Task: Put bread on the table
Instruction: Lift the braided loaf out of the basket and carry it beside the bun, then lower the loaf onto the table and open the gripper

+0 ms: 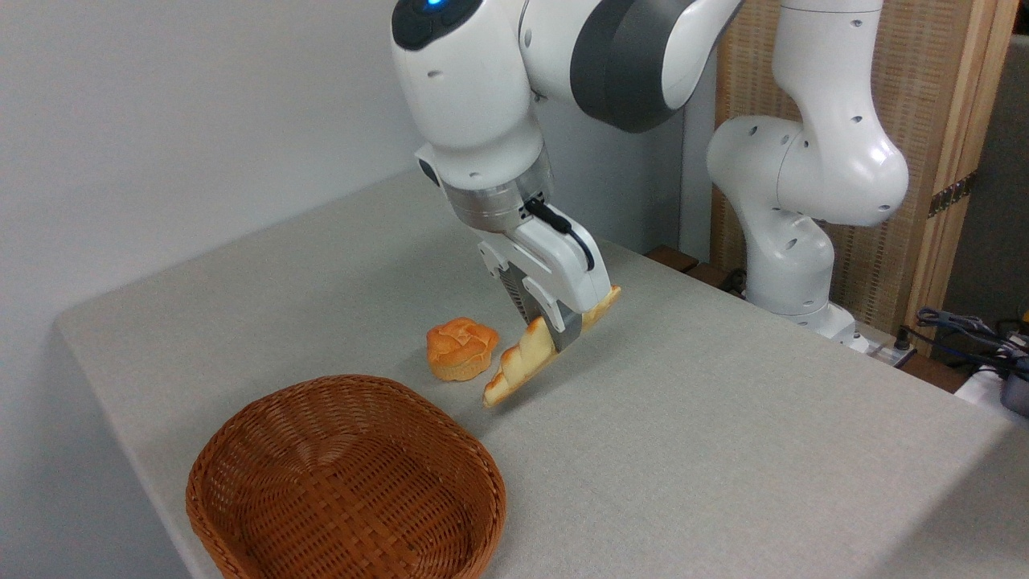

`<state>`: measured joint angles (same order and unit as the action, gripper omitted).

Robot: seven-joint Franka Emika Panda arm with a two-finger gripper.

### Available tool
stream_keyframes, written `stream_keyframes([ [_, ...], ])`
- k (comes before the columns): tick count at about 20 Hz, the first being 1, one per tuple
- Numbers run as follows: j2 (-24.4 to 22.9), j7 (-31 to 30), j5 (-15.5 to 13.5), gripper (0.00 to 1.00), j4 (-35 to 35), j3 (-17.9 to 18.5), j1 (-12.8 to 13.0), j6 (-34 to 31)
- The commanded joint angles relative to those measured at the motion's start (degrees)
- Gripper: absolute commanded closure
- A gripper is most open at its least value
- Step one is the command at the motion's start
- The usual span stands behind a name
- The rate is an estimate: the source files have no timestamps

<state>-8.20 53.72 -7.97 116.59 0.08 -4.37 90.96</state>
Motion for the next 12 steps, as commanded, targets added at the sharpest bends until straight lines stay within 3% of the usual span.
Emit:
stream_keyframes([
  [1,-0.59,0.94,-1.44,0.00,0.83,0.62,0.50,0.10],
  [12,-1.03,3.14,0.06,0.00,-0.30,0.71,0.50,0.10],
])
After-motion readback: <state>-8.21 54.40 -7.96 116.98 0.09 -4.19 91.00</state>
